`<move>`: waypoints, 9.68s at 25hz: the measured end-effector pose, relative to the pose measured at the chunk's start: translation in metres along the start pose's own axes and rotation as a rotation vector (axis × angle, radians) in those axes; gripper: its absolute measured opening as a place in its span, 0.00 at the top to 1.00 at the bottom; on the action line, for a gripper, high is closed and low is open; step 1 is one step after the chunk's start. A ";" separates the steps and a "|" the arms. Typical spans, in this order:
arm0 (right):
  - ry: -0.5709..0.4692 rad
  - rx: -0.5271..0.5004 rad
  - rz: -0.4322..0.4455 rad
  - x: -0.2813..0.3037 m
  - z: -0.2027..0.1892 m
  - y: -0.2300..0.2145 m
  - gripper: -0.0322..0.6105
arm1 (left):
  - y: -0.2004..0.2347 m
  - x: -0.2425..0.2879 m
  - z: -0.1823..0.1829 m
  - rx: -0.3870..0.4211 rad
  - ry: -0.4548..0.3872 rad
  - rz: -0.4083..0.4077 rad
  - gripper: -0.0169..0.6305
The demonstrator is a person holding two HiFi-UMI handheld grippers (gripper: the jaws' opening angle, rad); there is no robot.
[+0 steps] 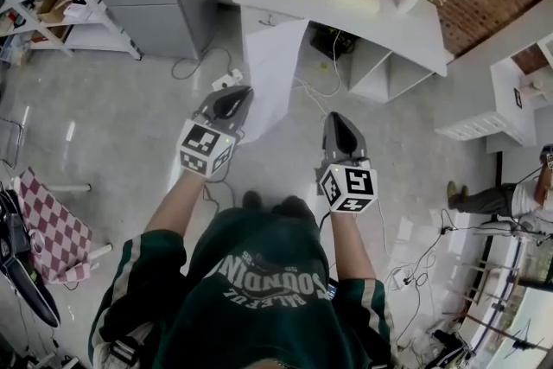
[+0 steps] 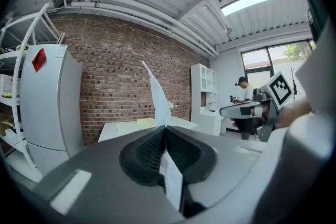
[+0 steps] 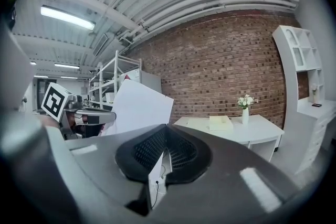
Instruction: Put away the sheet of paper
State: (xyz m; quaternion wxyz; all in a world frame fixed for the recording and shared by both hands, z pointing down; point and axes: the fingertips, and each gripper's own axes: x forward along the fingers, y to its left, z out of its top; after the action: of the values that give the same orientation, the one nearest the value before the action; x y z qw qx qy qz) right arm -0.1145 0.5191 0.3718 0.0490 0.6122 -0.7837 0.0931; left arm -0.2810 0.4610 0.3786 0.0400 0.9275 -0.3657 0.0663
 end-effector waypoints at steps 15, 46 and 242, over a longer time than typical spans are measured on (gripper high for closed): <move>0.001 0.013 -0.003 0.072 0.009 -0.054 0.95 | 0.033 0.082 -0.001 -0.010 0.018 -0.008 0.95; 0.016 -0.004 0.118 0.216 0.051 -0.204 0.95 | 0.071 0.275 0.025 -0.028 0.059 0.088 0.95; 0.318 0.153 -0.026 0.692 0.004 -0.479 0.95 | 0.306 0.852 -0.122 -0.229 0.523 -0.260 0.92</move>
State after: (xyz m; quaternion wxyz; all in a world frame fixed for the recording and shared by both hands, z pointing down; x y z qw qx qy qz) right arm 0.1793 -0.2508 0.5411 0.1269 0.6017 -0.7487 0.2476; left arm 0.1147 -0.3206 0.6364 0.2451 0.9075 -0.2261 0.2555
